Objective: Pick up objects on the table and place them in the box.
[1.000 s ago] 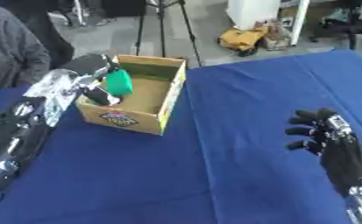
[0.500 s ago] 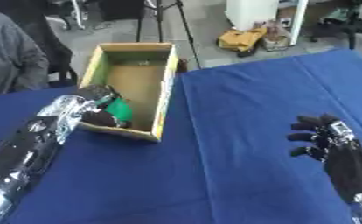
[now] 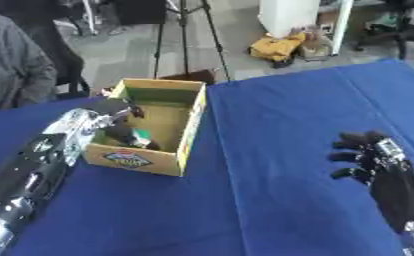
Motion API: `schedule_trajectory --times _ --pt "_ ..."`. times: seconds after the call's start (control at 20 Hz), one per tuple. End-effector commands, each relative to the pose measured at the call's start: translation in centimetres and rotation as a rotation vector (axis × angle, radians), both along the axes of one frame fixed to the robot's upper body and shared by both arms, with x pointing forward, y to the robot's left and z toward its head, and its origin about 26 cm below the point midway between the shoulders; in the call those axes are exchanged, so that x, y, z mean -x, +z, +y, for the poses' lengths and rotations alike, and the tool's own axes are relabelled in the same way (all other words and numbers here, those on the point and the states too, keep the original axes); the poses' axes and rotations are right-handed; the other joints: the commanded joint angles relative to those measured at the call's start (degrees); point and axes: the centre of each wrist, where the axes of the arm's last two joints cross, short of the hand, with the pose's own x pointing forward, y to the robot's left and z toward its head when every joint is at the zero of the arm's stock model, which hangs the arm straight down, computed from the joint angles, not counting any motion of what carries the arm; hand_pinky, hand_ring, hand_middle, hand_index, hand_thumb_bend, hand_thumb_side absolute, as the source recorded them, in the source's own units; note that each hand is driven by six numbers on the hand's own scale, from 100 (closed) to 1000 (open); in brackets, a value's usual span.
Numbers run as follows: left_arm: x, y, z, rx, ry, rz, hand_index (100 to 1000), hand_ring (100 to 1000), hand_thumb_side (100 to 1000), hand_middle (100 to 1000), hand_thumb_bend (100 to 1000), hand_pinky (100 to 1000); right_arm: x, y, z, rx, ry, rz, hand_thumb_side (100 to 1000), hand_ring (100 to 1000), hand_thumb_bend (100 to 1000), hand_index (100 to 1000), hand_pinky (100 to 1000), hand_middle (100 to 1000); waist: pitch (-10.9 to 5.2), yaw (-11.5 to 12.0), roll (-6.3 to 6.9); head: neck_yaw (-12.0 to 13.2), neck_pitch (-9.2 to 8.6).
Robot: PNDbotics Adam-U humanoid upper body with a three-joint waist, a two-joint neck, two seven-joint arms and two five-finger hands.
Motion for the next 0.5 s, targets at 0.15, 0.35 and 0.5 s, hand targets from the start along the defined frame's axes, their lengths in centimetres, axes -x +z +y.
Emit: schedule_trajectory --times 0.15,0.35,0.5 --pt "0.8 5.2 1.1 0.001 -0.005 -0.231 887 836 982 856 1000 798 0.0 0.5 -0.6 0.008 -0.020 -0.022 1000 721 100 834 563 722 -1.58 1.1 -0.96 -0.6 -0.17" --pt "1.9 8.0 1.8 0.052 -0.049 -0.384 833 748 860 781 1000 739 0.1 0.3 -0.8 -0.004 -0.033 -0.018 1000 722 100 834 564 722 -1.98 2.8 -1.73 -1.4 0.06" --pt "3.1 8.8 3.0 0.103 -0.086 -0.481 799 679 803 720 976 681 0.2 0.1 -1.1 -0.013 -0.050 -0.014 1000 721 100 834 564 722 -2.22 4.5 -2.27 -2.2 0.35"
